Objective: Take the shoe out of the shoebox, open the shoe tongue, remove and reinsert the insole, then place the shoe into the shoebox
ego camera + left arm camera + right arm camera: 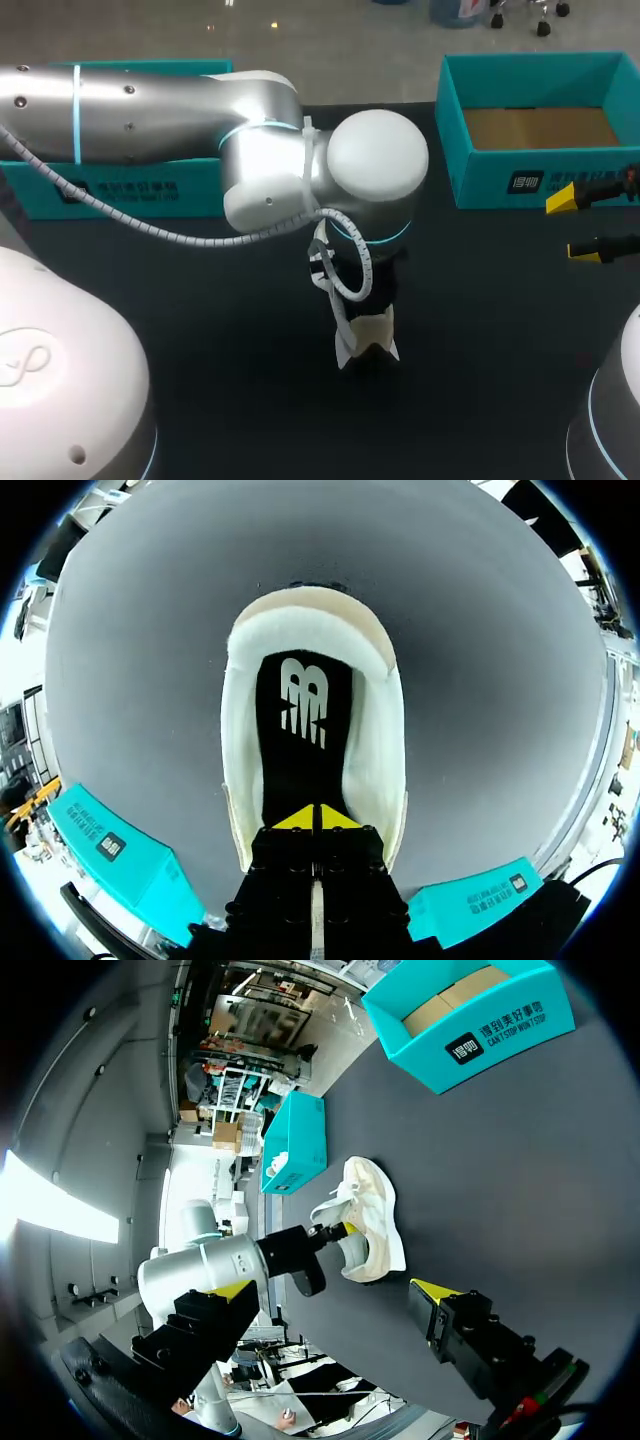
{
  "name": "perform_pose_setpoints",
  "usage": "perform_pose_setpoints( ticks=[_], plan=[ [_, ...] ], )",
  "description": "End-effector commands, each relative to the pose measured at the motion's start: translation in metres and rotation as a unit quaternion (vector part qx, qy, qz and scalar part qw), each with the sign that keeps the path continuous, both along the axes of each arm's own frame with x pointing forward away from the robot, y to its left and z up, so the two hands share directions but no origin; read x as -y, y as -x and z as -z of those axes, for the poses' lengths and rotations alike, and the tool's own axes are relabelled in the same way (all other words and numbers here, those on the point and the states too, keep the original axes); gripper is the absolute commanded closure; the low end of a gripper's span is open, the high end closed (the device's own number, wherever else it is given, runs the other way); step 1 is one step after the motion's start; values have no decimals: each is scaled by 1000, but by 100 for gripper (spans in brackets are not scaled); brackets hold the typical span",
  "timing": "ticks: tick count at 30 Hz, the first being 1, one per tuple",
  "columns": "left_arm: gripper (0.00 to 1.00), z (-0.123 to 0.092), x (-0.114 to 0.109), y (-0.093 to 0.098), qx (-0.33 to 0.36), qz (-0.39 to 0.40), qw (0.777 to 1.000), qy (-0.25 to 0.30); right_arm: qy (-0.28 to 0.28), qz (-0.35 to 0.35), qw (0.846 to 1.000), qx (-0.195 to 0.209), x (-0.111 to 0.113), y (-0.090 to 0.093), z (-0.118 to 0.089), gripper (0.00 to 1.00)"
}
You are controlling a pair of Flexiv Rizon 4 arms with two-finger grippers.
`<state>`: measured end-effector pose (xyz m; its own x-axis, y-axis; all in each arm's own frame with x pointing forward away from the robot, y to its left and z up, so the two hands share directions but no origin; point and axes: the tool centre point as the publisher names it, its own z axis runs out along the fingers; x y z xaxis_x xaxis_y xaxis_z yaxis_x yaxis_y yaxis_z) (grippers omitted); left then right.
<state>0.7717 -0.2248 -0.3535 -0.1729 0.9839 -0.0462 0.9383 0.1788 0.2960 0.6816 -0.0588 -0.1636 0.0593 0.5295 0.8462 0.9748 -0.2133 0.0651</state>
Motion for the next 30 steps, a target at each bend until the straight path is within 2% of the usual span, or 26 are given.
perform_pose_setpoints(
  ticks=[1, 4, 5, 6, 7, 8, 9, 10, 30],
  plan=[
    [100, -5, 5, 1, 9, -3, 1000, -9, 1, 1, 1000, -1, -1, 0, 0, 0],
    [98, -6, 5, 1, 15, -11, 1000, -11, 1, 1, 1000, -1, -1, 0, 0, 0],
    [71, -7, 5, 1, 16, -15, 1000, -10, 1, 1, 1000, -1, -1, 0, 0, 0],
    [50, -6, 5, 0, 10, -16, 1000, -12, 1, 1, 1000, -1, -1, 0, 0, 0],
    [24, -5, 4, 0, 11, -16, 1000, -17, 1, 1, 1000, -1, -1, 0, 0, 0],
    [8, -5, 4, 0, 10, -15, 1000, -19, 1, 1, 1000, -1, -1, 0, 0, 0],
    [3, -4, 4, 0, 9, -15, 1000, -22, 1, 1, 1000, -1, -1, 0, 0, 0],
    [0, -3, 4, 0, 8, -14, 1000, -25, 1, 1, 1000, -1, -1, 0, 0, 0],
    [0, -7, -5, 3, 10, -29, 999, -26, 1, 1, 1000, -1, -1, 0, 0, 0]
  ],
)
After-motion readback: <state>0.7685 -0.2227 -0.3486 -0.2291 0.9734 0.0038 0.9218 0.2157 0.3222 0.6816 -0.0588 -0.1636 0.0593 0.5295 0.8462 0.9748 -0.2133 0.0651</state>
